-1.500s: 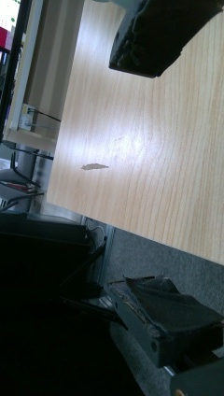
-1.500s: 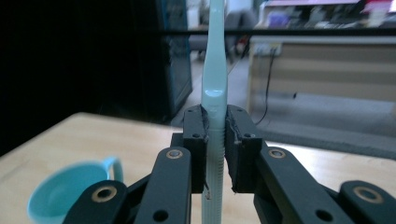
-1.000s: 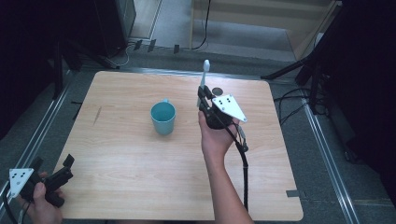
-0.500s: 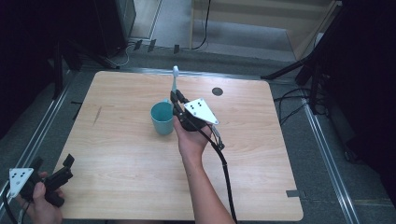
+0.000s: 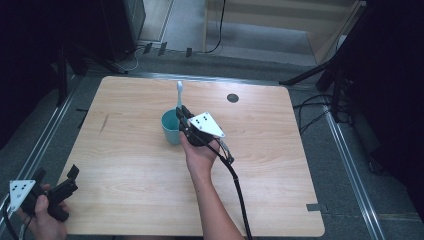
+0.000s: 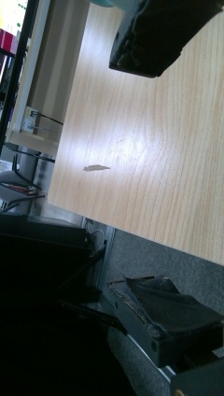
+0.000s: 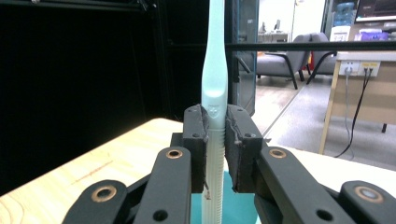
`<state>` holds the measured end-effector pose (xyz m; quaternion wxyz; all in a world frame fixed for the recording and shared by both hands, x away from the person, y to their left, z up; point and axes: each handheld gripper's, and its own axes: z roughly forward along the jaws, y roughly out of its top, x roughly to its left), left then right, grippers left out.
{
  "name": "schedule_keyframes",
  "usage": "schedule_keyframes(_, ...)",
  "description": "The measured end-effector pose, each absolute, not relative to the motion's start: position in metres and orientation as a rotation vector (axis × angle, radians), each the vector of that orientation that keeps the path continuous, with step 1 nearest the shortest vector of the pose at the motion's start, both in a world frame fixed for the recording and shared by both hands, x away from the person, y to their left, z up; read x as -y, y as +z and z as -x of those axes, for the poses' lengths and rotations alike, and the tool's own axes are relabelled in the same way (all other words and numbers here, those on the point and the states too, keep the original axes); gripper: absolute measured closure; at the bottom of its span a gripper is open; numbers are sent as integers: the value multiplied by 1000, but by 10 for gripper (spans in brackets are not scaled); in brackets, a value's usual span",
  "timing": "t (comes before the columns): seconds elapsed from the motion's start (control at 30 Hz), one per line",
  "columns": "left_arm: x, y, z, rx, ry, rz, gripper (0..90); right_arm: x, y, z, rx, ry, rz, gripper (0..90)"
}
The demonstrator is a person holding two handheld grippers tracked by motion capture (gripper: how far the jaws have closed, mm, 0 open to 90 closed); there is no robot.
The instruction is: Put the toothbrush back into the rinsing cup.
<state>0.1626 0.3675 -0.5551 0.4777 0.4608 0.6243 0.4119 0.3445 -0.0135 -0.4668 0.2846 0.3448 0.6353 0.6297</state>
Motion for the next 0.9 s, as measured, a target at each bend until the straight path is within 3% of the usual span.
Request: schedule_keyframes(0.9, -368, -555, -163, -1524, 1002, -1123, 0, 21, -510, -346, -1809, 1594, -1002, 785)
